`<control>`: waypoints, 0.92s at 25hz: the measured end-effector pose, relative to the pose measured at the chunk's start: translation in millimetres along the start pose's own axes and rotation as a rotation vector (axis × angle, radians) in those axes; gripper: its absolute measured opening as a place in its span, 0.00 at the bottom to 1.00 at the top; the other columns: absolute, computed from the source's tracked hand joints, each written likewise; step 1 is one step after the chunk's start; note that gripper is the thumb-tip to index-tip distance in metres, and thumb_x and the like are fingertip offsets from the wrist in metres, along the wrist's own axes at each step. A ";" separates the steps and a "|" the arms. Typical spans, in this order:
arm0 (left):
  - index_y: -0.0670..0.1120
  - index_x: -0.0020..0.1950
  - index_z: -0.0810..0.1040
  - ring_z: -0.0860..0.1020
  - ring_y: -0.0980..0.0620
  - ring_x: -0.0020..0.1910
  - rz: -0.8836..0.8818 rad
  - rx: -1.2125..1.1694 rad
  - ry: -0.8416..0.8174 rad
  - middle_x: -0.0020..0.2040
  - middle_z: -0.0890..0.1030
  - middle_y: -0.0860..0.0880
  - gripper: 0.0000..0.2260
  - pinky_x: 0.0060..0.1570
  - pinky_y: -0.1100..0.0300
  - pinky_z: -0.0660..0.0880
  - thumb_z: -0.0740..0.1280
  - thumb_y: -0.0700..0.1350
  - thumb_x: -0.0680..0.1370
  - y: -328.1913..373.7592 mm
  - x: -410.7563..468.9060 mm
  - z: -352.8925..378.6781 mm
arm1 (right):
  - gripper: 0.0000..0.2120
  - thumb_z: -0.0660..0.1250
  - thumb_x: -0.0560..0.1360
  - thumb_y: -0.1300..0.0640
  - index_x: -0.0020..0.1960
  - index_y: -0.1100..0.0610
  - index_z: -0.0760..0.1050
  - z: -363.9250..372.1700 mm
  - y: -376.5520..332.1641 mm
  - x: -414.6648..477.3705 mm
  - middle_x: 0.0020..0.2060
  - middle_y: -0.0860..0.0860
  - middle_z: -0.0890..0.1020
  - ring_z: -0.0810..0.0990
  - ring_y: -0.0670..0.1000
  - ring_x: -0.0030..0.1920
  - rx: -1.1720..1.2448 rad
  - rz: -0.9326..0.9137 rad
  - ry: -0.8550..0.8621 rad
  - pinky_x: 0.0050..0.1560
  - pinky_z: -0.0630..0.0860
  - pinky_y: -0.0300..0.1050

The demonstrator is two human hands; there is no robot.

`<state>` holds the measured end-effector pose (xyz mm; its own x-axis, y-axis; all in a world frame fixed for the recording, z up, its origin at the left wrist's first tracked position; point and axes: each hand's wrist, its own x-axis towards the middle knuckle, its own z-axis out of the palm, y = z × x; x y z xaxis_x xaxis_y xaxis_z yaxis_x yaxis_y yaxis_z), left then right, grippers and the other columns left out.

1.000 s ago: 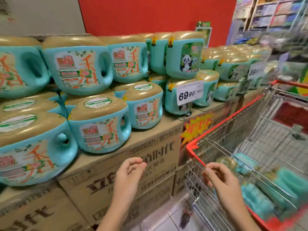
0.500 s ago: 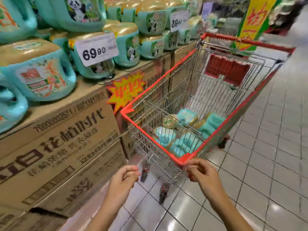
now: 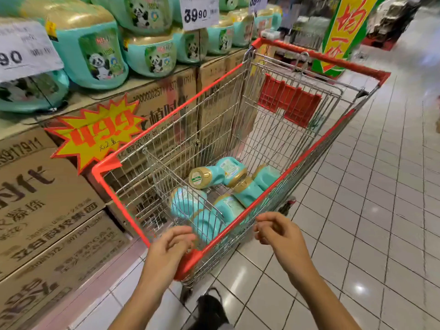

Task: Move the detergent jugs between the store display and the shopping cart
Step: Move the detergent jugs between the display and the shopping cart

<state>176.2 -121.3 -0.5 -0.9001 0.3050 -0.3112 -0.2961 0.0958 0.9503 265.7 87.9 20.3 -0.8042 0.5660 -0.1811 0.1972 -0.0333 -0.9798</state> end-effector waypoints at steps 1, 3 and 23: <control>0.45 0.49 0.82 0.82 0.57 0.38 0.004 0.004 0.023 0.41 0.86 0.47 0.08 0.39 0.65 0.75 0.66 0.34 0.77 2.0 14.0 6.2 | 0.09 0.64 0.75 0.69 0.46 0.58 0.79 -3.1 -1.8 16.7 0.35 0.57 0.82 0.80 0.47 0.35 -0.013 -0.006 -0.005 0.37 0.77 0.37; 0.46 0.49 0.82 0.81 0.54 0.41 0.012 -0.007 0.060 0.42 0.86 0.47 0.08 0.43 0.61 0.74 0.67 0.35 0.77 7.9 44.8 17.9 | 0.10 0.64 0.75 0.70 0.46 0.58 0.79 -5.3 -8.0 55.2 0.33 0.53 0.82 0.80 0.45 0.34 -0.015 -0.026 -0.011 0.37 0.77 0.37; 0.45 0.41 0.76 0.74 0.52 0.35 -0.358 -0.178 0.600 0.36 0.76 0.47 0.10 0.32 0.63 0.73 0.63 0.33 0.78 -5.6 358.8 114.8 | 0.07 0.63 0.75 0.68 0.47 0.58 0.75 30.2 24.0 436.7 0.35 0.56 0.76 0.73 0.52 0.36 -0.523 0.149 -0.461 0.38 0.68 0.42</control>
<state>-108.4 96.4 -117.0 -0.7432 -0.2947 -0.6006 -0.6076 -0.0786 0.7904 -97.7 309.5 -84.9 -0.8802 0.1760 -0.4408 0.4738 0.3818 -0.7935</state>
